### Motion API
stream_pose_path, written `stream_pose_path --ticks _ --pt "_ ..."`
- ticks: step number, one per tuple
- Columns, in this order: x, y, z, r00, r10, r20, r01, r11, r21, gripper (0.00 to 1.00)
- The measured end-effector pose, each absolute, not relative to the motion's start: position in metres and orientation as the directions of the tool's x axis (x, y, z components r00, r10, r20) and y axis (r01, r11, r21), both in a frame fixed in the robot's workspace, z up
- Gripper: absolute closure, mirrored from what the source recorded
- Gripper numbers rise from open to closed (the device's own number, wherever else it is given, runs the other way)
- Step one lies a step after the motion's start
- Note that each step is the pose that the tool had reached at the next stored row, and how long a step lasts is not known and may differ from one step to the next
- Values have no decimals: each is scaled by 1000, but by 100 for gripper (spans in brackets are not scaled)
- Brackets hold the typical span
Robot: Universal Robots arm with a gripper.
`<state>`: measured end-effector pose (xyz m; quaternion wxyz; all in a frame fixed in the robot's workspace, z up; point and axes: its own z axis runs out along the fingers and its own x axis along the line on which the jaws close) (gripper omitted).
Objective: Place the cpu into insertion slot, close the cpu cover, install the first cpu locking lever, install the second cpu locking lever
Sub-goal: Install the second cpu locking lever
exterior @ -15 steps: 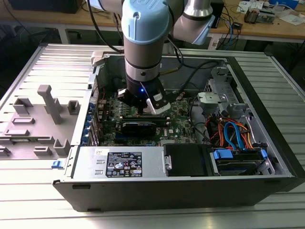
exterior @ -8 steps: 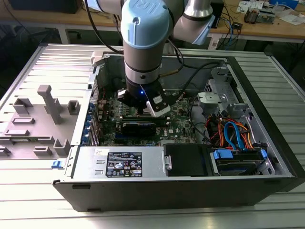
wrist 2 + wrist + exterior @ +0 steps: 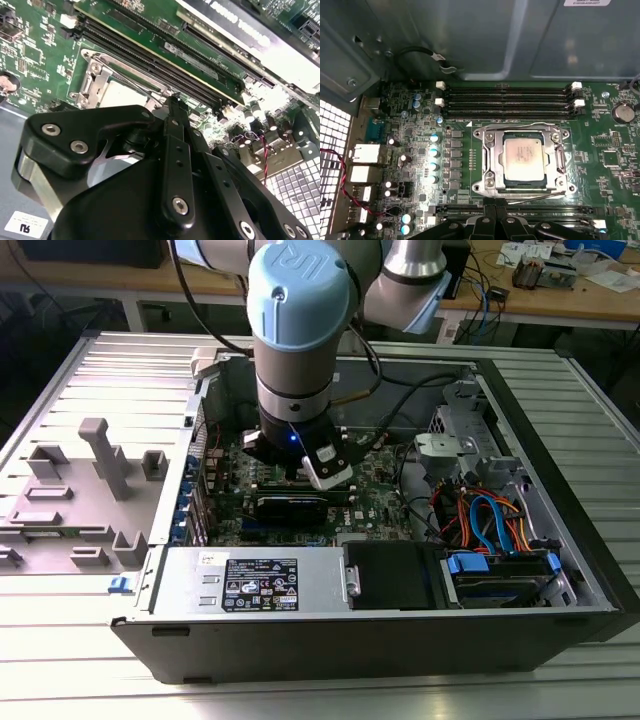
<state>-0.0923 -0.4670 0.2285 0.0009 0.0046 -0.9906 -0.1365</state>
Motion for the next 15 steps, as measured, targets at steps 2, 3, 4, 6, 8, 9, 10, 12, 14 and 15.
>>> stream_pose_path --ticks 2,3,4,6,8,9,10,12,14,15 --pt "-94 -467 226 -1000 -9 0 -9 960 278 89" --pt "-95 -467 225 -1000 -9 0 -9 960 280 89" --pt "-96 -468 225 -1000 -9 1 -9 959 282 89" --pt "-97 -469 224 -1000 -9 0 -9 955 296 89" --pt "-98 -469 223 -1000 -9 0 -9 952 307 89" --pt "-98 -469 221 -1000 -9 0 -9 952 307 89" --pt "-98 -469 220 -1000 -9 0 -9 952 307 89" --pt "-98 -469 217 -1000 -9 0 -9 952 307 89" --pt "-99 -469 216 -1000 -9 0 -9 952 307 89" --pt "-99 -469 215 -1000 -9 0 -9 952 307 89"
